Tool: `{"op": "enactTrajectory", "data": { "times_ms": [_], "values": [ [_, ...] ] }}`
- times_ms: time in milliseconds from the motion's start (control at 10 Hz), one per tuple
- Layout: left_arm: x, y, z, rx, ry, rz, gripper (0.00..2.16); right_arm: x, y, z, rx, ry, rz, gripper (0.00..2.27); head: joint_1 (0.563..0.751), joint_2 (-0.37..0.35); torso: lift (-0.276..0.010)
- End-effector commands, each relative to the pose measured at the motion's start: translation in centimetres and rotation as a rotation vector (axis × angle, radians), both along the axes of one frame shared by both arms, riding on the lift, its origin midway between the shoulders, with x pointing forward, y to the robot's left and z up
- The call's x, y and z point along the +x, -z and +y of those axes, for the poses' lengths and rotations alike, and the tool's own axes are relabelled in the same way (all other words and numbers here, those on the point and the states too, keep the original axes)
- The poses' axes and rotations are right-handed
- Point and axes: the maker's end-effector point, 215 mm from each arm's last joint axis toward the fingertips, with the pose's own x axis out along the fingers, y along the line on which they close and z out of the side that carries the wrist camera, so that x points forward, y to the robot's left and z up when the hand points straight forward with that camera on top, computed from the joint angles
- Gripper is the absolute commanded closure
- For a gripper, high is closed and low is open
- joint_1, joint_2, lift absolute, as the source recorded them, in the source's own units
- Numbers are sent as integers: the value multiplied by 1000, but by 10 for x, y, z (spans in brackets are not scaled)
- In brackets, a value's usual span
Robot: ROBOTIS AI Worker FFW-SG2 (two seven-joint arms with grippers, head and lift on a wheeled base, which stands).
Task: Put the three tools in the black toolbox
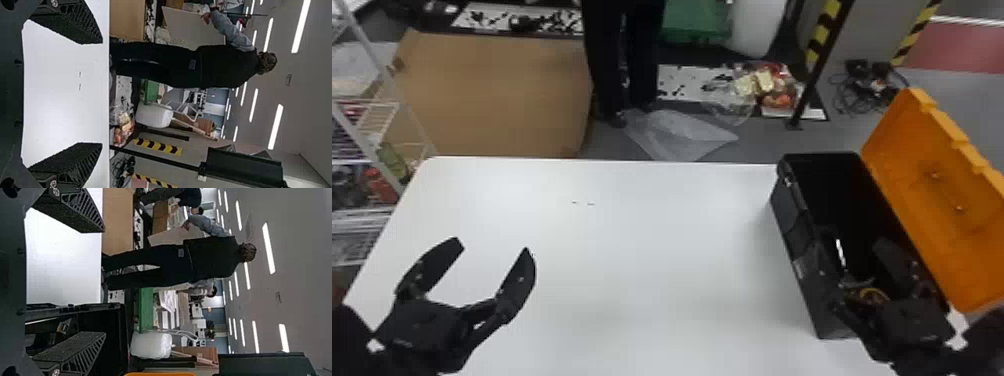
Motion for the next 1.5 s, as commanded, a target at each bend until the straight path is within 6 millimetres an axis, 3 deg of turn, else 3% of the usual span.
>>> {"op": "enactTrajectory", "data": {
  "times_ms": [0, 1400],
  "values": [
    [1, -1, -1, -1, 0, -2, 70, 0, -1, -2, 1, 3, -3, 63, 695, -70, -55],
    [5, -1, -6, -19, 13, -8, 73, -7, -15, -13, -8, 12, -46, 76, 695, -98, -55]
  ]
}}
